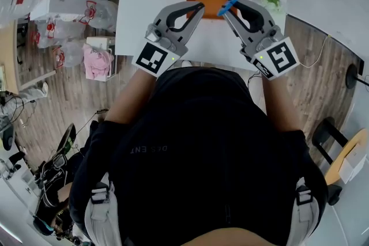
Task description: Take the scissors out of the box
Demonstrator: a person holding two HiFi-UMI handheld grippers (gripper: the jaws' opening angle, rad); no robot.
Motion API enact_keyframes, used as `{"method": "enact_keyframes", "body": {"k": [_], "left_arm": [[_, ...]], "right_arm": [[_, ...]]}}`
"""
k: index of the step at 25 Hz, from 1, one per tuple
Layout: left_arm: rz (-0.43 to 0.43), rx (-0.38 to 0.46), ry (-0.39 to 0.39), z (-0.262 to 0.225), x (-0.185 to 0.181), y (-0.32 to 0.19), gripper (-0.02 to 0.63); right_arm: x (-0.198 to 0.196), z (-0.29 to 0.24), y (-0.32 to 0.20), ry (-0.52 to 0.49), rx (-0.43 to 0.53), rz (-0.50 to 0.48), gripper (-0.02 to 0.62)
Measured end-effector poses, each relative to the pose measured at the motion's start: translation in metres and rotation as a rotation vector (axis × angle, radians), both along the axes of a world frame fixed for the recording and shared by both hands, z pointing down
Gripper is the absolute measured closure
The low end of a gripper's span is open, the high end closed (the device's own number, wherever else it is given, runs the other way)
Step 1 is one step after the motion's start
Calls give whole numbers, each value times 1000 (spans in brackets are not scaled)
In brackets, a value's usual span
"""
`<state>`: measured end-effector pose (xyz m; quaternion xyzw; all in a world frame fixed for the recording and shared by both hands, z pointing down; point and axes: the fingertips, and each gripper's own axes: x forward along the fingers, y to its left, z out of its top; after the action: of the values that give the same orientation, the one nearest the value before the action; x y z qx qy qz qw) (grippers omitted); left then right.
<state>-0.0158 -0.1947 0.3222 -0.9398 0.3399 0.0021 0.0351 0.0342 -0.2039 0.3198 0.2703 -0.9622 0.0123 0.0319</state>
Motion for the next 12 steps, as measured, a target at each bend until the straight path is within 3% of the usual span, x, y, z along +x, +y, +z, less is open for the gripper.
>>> {"method": "enact_keyframes", "body": {"k": [12], "left_arm": [[17, 23, 3, -12, 3, 8, 586]], "right_arm": [[6, -6, 3, 9, 36, 54, 502]]}}
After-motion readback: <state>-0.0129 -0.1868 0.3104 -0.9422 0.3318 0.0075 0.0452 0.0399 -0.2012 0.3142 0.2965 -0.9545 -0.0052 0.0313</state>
